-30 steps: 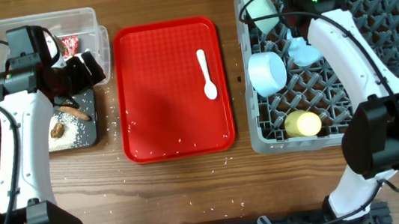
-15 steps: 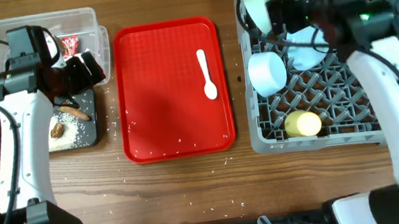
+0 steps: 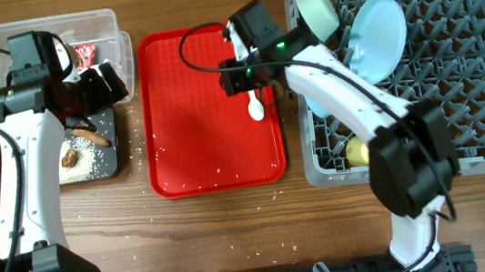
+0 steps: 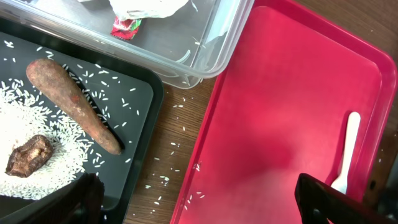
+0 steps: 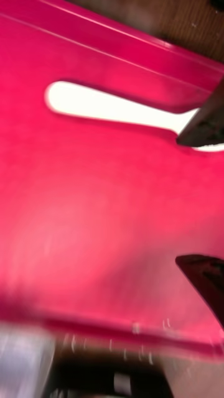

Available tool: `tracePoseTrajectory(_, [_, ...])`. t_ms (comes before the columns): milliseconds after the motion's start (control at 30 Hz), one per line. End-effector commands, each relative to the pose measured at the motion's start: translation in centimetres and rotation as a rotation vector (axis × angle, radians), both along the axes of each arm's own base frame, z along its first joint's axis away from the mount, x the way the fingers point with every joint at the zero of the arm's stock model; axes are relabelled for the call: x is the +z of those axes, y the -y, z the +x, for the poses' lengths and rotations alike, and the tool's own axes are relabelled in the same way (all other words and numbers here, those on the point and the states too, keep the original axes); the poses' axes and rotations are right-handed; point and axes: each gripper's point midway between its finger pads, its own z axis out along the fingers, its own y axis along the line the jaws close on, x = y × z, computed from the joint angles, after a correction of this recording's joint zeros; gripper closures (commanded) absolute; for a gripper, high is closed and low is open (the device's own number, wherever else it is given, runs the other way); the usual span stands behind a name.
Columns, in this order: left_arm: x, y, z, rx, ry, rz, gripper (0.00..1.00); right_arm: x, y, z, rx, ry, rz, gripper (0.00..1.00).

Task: Sort waste into correct bins and load items into the dishwasher rack
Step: 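Reach the right gripper to the white spoon on the red tray and grasp it, then lay the white spoon in the grey rack beside the yellow cup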

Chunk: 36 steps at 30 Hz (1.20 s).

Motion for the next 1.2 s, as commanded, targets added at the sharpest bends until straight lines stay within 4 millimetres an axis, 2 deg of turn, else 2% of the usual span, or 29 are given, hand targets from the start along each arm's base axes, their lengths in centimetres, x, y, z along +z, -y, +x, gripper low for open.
tracePoseTrajectory(0, [0.9,-0.1,0.3,-0.001,0.027,0.004,0.00,-4.3,2.5,0.9,-0.103,-0.039,-0.122,0.50])
tracePoseTrajectory(100, [0.9,-0.1,0.3,-0.001,0.027,0.004,0.00,-8.3,3.3,0.1,-0.102,-0.115,-0.185,0.55])
tracePoseTrajectory(200, [0.9,-0.1,0.3,-0.001,0.027,0.004,0.00,-9.9,3.7,-0.6,-0.100,-0.157,-0.215,0.56])
tracePoseTrajectory(300, [0.9,-0.1,0.3,-0.001,0.027,0.004,0.00,-10.0,4.1,-1.3,-0.118,-0.191,-0.228,0.62])
tracePoseTrajectory(433, [0.9,-0.1,0.3,-0.001,0.027,0.004,0.00,-10.1,4.1,-1.7,-0.141,-0.219,-0.218,0.88])
tracePoseTrajectory(500, [0.9,-0.1,0.3,-0.001,0.027,0.004,0.00,-10.1,4.0,-1.7,-0.143,-0.219,-0.216,0.93])
tracePoseTrajectory(533, [0.9,-0.1,0.3,-0.001,0.027,0.004,0.00,-10.1,4.0,-1.7,-0.142,-0.221,-0.213,0.96])
tracePoseTrajectory(633, [0.9,-0.1,0.3,-0.001,0.027,0.004,0.00,-9.8,3.2,-1.8,-0.125,-0.231,-0.176,0.96])
tracePoseTrajectory(700, [0.9,-0.1,0.3,-0.001,0.027,0.004,0.00,-9.0,2.9,-1.6,-0.121,-0.225,-0.157,0.96])
tracePoseTrajectory(767, [0.9,-0.1,0.3,-0.001,0.027,0.004,0.00,-6.2,2.6,-1.0,-0.117,-0.175,-0.135,0.96])
tracePoseTrajectory(867, [0.9,-0.1,0.3,-0.001,0.027,0.004,0.00,0.8,3.8,0.0,-0.156,-0.020,-0.130,0.96])
tracePoseTrajectory(967, [0.9,-0.1,0.3,-0.001,0.027,0.004,0.00,7.5,5.3,0.0,-0.200,0.123,-0.114,0.95])
tracePoseTrajectory(1000, [0.9,-0.1,0.3,-0.001,0.027,0.004,0.00,9.9,6.4,-0.4,-0.227,0.174,-0.117,0.96])
tracePoseTrajectory(1033, [0.9,-0.1,0.3,-0.001,0.027,0.004,0.00,11.5,7.7,-0.8,-0.283,0.196,-0.131,0.96])
tracePoseTrajectory(1167, [0.9,-0.1,0.3,-0.001,0.027,0.004,0.00,14.9,15.3,-3.2,-0.662,0.162,-0.150,0.96])
